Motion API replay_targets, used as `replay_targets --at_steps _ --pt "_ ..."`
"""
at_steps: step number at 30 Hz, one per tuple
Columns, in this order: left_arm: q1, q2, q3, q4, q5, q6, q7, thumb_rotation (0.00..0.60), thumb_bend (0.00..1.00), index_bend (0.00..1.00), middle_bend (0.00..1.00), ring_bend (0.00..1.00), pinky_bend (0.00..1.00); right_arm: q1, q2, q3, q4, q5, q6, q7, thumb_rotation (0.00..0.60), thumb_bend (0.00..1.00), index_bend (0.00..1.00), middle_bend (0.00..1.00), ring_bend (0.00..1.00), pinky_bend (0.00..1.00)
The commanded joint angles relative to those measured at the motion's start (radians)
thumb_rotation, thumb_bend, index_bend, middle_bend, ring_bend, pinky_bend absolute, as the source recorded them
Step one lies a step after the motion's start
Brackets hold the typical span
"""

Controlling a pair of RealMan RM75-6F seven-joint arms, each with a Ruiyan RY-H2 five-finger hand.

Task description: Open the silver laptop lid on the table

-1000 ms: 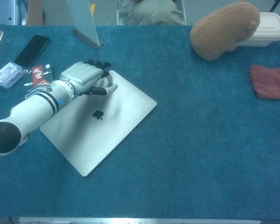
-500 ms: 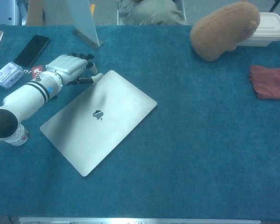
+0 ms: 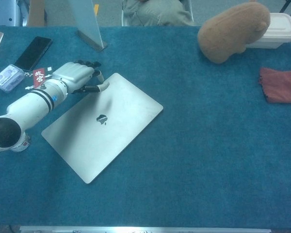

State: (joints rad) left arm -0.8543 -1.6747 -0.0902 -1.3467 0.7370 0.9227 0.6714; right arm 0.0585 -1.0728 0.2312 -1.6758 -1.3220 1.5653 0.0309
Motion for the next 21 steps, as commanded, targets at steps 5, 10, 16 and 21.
replay_targets --at_steps 5,10,16,21 --pt "0.001 0.005 0.008 -0.034 0.001 0.001 0.01 0.0 0.31 0.24 0.0 0.0 0.0 -0.001 0.0 0.001 0.001 -0.002 0.003 0.004 0.511 0.31 0.0 0.11 0.0 0.03" --pt "0.003 0.011 0.019 -0.068 0.014 0.01 0.021 0.0 0.31 0.24 0.0 0.0 0.0 -0.002 -0.001 0.001 0.004 -0.002 0.004 0.007 0.513 0.31 0.0 0.11 0.0 0.03" --pt "0.005 0.018 0.039 -0.122 0.033 0.022 0.04 0.0 0.31 0.24 0.0 0.0 0.0 -0.003 -0.002 0.001 0.006 -0.004 0.006 0.012 0.512 0.31 0.0 0.11 0.0 0.03" --pt "0.01 0.033 0.046 -0.174 0.063 0.049 0.045 0.0 0.31 0.24 0.0 0.0 0.0 -0.002 -0.001 0.0 0.006 -0.008 0.003 0.016 0.511 0.31 0.0 0.11 0.0 0.03"
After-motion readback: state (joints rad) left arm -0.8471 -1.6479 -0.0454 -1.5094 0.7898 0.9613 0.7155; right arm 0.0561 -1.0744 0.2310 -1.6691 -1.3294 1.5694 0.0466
